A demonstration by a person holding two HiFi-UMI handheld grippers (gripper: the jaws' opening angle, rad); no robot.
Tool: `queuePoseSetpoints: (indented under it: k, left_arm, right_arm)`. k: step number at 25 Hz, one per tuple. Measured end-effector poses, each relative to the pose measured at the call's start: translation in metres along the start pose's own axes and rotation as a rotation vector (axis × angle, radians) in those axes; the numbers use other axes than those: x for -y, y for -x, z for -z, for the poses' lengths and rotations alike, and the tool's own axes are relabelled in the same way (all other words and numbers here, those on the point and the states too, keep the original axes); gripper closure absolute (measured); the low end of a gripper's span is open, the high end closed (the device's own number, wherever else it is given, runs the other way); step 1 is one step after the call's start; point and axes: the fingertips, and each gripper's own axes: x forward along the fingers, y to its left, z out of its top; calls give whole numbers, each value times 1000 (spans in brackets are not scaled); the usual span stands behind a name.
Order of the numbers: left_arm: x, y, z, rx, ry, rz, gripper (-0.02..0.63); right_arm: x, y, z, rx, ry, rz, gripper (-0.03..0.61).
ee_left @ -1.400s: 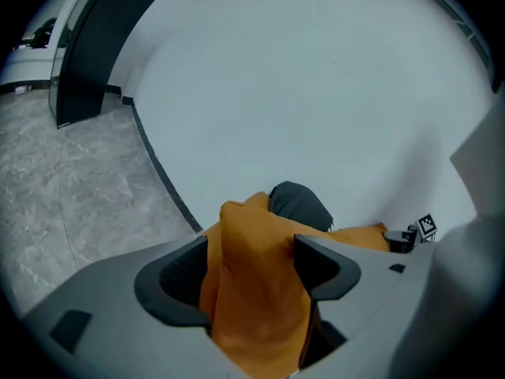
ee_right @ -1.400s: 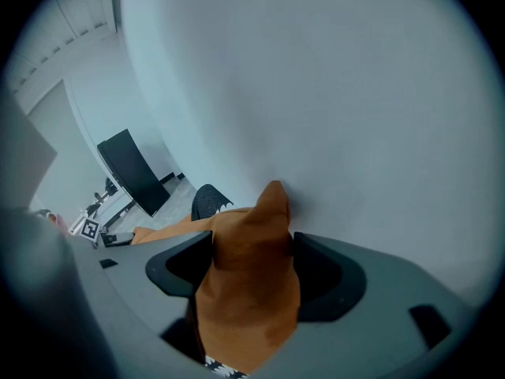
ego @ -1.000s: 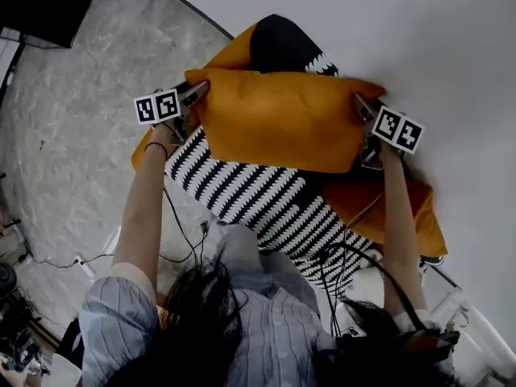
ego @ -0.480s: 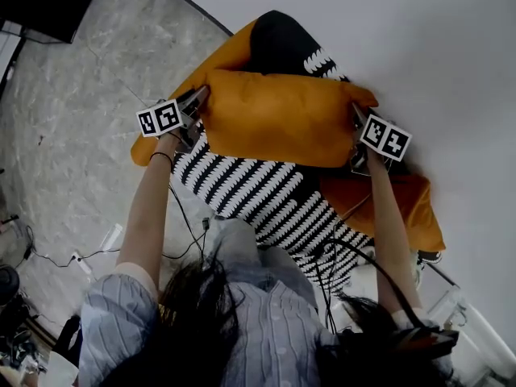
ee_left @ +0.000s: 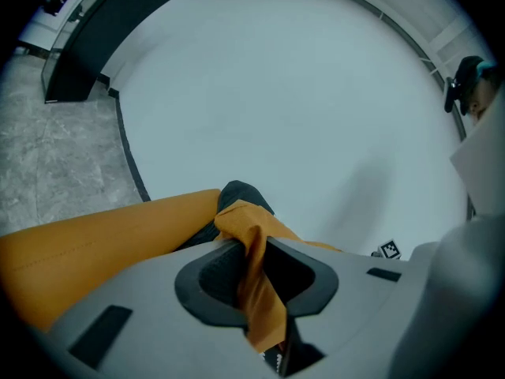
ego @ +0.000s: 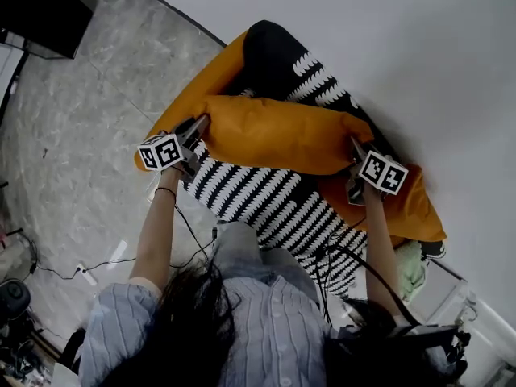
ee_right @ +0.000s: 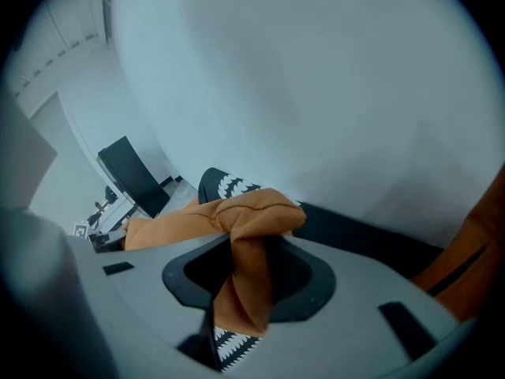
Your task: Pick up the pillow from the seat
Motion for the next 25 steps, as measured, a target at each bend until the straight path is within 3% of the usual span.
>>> queuePoseSetpoints:
  k: [6, 18, 25]
  left_arm:
    - [27, 49, 7, 39, -53, -51, 541]
    - [89, 145, -9, 188, -126, -85, 549]
    - [127, 209, 11, 278, -110, -122, 549]
  right_arm:
    - [-23, 40, 8, 61, 41, -40, 451]
    - [-67, 111, 24, 139, 28, -130, 453]
    - [-82, 152, 41, 148, 70, -162, 453]
